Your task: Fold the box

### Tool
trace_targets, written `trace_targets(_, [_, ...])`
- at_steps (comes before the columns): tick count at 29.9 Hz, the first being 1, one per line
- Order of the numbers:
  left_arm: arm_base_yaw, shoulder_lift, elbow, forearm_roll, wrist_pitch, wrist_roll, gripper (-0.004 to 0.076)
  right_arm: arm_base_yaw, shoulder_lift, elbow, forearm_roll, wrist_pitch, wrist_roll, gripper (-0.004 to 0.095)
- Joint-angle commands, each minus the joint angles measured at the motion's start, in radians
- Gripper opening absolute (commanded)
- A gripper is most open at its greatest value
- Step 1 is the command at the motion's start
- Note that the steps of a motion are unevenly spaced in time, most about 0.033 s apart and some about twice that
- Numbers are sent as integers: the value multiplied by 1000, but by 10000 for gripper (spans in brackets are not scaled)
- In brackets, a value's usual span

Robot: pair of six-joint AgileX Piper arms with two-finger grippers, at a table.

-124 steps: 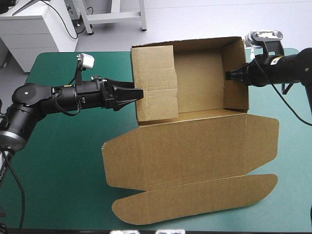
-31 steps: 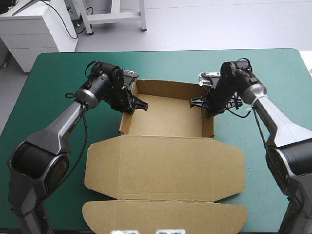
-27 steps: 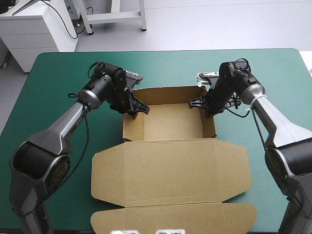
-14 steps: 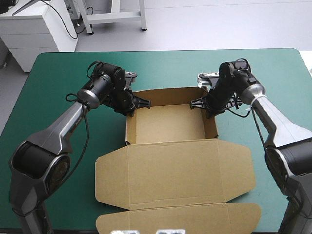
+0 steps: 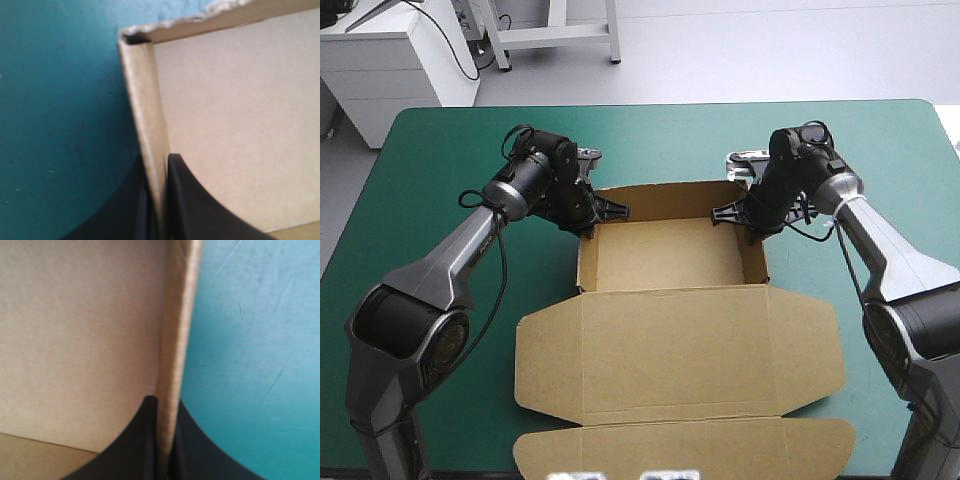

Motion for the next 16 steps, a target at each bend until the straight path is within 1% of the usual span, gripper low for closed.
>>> trace_targets(1, [-21, -26, -20, -97, 58, 61, -6, 4, -41, -29, 34, -10, -25, -18])
trace_targets(7, [-21, -24, -20, -97, 58, 105, -6, 4, -33, -29, 26, -10, -25, -12])
trace_targets(9, [-21, -24, -20, -93, 58, 104, -4, 4, -33, -29, 15, -10, -25, 27])
trace_targets(11, [-21, -24, -20, -93, 58, 124, 14, 4, -33, -29, 7, -4, -23, 135])
trace_targets(13, [-21, -24, -20, -93, 58, 158, 67, 2, -33, -29, 4, 1, -30, 282])
trace_targets(14, [-20, -24, -20, -85, 58, 170, 123, 2, -33, -29, 1, 1, -32, 397])
trace_targets(15, [-20, -24, -20, -74, 58, 170, 167, 2, -33, -29, -2, 1, -30, 477])
trace_targets(16, [-20, -24, -20, -58, 58, 170, 226, 2, -33, -29, -2, 1, -30, 571])
